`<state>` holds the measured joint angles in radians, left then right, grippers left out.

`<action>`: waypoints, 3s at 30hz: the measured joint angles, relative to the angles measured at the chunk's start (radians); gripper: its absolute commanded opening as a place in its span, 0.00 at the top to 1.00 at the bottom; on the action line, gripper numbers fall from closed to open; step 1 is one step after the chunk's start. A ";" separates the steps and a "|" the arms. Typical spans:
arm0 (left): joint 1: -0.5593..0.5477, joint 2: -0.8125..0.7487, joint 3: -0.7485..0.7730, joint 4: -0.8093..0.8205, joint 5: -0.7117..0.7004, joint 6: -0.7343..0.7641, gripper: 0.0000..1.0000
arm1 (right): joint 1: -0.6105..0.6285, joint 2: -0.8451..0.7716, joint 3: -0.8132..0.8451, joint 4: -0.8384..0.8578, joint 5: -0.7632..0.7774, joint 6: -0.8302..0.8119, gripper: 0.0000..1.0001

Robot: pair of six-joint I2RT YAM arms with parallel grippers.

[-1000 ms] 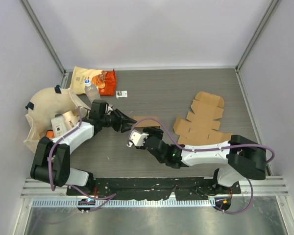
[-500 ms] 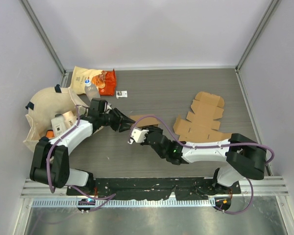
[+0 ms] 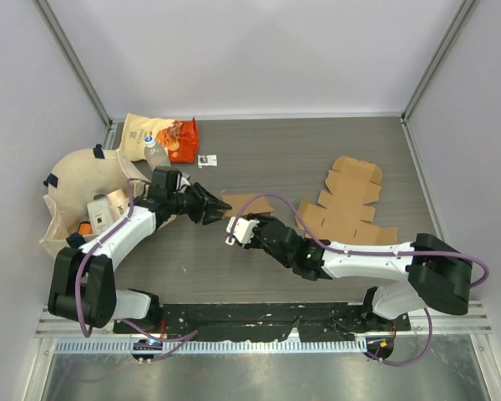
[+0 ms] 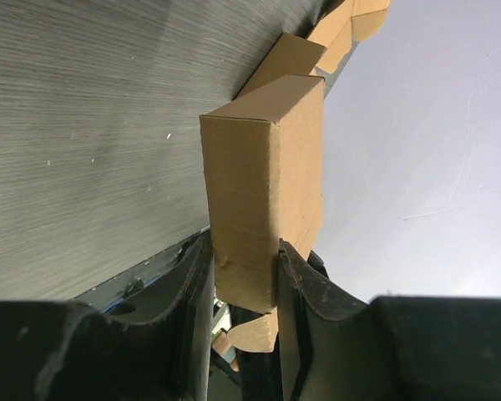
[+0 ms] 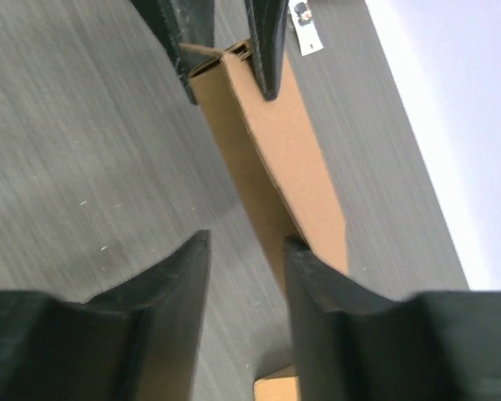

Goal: Fold the paper box

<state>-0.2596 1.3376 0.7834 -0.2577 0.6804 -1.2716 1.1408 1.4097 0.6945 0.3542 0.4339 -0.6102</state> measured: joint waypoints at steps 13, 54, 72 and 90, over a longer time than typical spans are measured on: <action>0.004 -0.027 -0.014 -0.006 0.004 -0.047 0.93 | -0.156 -0.180 0.106 -0.274 -0.242 0.221 0.18; 0.020 -0.061 -0.014 -0.066 0.056 -0.014 0.48 | 0.042 0.151 -0.004 0.244 0.090 -0.164 0.72; -0.054 -0.438 0.009 -0.005 -0.303 0.517 0.51 | -0.134 -0.006 0.225 -0.624 -0.396 0.281 0.74; -0.298 -0.669 -0.235 0.013 -0.554 0.633 0.41 | -0.226 0.293 0.496 -0.953 -0.568 0.249 0.27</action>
<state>-0.5579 0.6689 0.5484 -0.2447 0.1261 -0.6384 0.9146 1.7031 1.1904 -0.5987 -0.1337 -0.3614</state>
